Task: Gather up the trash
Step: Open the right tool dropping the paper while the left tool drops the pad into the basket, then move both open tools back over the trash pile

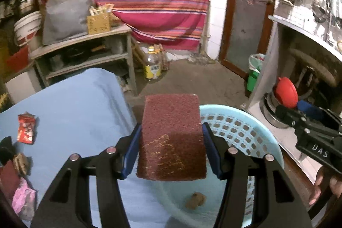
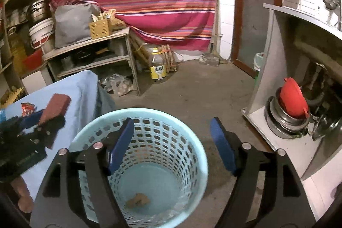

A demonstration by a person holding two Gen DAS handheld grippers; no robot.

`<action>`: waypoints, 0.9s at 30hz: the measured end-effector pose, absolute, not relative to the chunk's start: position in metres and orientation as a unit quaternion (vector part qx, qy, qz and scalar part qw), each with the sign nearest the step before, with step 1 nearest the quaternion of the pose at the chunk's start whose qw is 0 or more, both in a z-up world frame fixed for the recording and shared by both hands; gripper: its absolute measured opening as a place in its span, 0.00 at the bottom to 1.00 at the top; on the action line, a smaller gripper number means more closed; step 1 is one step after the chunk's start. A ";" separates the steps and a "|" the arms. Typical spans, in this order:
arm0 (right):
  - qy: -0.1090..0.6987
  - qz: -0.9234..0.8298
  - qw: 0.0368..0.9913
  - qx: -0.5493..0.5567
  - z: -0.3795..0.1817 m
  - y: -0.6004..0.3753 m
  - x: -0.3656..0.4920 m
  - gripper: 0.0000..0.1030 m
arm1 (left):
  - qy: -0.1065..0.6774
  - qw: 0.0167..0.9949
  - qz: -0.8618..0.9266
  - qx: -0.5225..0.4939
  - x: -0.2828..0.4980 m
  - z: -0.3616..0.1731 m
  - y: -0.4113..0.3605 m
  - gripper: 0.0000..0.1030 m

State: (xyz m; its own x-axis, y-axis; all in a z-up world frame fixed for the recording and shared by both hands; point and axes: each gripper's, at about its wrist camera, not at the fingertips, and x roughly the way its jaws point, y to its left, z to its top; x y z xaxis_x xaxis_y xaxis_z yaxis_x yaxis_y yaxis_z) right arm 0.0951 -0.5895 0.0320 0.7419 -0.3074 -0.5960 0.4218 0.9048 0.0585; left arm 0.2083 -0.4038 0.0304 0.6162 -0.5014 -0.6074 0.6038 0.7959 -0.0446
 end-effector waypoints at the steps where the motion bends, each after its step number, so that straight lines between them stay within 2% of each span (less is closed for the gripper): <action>1: 0.300 -0.198 0.928 0.098 0.032 -0.591 0.094 0.71 | 0.312 0.893 -0.311 0.085 0.208 0.028 -0.408 0.54; 5: 0.293 -0.210 0.926 0.112 0.033 -0.598 0.087 0.71 | 0.323 0.882 -0.328 0.102 0.208 0.016 -0.427 0.55; 6: 0.291 -0.212 0.926 0.116 0.034 -0.600 0.085 0.71 | 0.324 0.880 -0.332 0.102 0.208 0.016 -0.429 0.60; 7: 0.290 -0.213 0.925 0.118 0.034 -0.602 0.084 0.71 | 0.330 0.875 -0.339 0.100 0.209 0.015 -0.431 0.71; 9: 0.288 -0.217 0.925 0.118 0.035 -0.603 0.083 0.71 | 0.329 0.877 -0.338 0.093 0.211 0.016 -0.432 0.80; 17: 0.293 -0.214 0.926 0.103 0.035 -0.595 0.090 0.76 | 0.321 0.892 -0.309 0.078 0.217 0.031 -0.398 0.81; 22: 0.289 -0.192 0.933 0.100 0.038 -0.574 0.100 0.91 | 0.314 0.906 -0.278 0.059 0.221 0.041 -0.356 0.88; 27: 0.283 -0.167 0.940 0.094 0.044 -0.543 0.112 0.96 | 0.302 0.921 -0.241 0.048 0.220 0.055 -0.300 0.91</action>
